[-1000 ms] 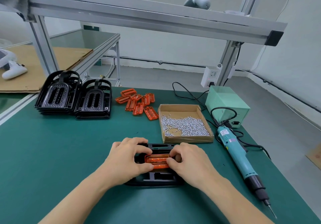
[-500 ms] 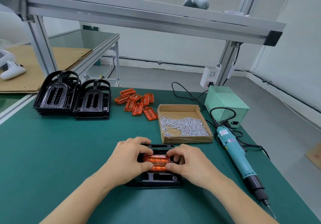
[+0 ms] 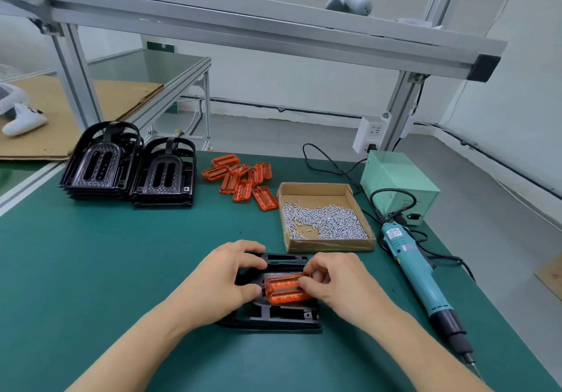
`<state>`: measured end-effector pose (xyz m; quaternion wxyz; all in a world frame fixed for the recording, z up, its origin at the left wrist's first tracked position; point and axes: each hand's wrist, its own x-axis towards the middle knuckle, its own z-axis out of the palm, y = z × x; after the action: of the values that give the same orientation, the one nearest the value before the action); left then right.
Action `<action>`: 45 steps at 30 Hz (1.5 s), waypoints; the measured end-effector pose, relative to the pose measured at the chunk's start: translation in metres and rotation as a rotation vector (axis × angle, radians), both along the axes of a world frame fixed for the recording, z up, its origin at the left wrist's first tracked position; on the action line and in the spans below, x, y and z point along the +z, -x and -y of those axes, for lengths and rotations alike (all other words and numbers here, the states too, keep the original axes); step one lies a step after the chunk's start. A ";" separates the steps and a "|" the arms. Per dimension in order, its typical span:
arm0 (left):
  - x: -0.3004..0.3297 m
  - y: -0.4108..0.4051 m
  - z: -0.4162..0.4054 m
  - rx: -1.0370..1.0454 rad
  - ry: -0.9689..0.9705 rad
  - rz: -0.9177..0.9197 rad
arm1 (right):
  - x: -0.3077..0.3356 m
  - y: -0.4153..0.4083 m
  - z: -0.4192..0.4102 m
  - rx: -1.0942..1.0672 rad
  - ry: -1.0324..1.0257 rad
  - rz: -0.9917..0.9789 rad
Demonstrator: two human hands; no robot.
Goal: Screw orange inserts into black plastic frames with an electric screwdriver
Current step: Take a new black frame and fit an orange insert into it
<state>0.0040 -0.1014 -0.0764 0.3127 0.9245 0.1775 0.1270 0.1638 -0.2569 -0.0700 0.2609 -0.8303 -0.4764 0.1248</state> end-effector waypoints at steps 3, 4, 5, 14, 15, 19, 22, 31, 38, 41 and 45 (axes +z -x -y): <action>0.000 -0.001 0.000 -0.002 0.004 -0.006 | -0.004 0.006 -0.002 -0.063 0.000 0.004; 0.000 -0.001 0.000 -0.003 0.009 -0.012 | -0.004 0.008 -0.003 -0.076 0.000 0.008; 0.000 -0.001 0.000 -0.004 0.012 -0.018 | -0.003 0.010 -0.005 -0.083 0.004 0.010; 0.001 -0.002 0.002 -0.013 -0.046 -0.069 | 0.007 0.011 -0.015 -0.146 0.094 0.069; 0.002 -0.002 0.003 -0.013 -0.060 -0.070 | 0.007 0.010 -0.016 -0.141 0.103 0.080; 0.002 -0.004 0.005 0.003 -0.093 -0.063 | 0.003 0.013 -0.019 -0.118 0.124 0.129; 0.000 -0.006 0.006 0.003 -0.107 -0.075 | -0.003 0.015 -0.015 -0.109 0.073 0.111; -0.007 -0.012 0.006 0.066 -0.191 -0.097 | 0.001 -0.006 0.012 -0.170 -0.215 0.008; -0.009 -0.011 0.010 0.123 -0.219 -0.096 | 0.017 -0.060 0.049 -0.529 0.272 0.414; -0.010 -0.010 0.011 0.137 -0.219 -0.101 | 0.019 -0.071 0.066 -0.598 0.436 0.347; -0.007 -0.010 0.012 0.138 -0.184 -0.073 | 0.019 -0.075 0.080 -0.630 0.516 0.227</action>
<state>0.0137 -0.1138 -0.0839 0.2105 0.9387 0.2397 0.1303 0.2387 -0.3374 -0.0507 0.0158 -0.9819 -0.1783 0.0619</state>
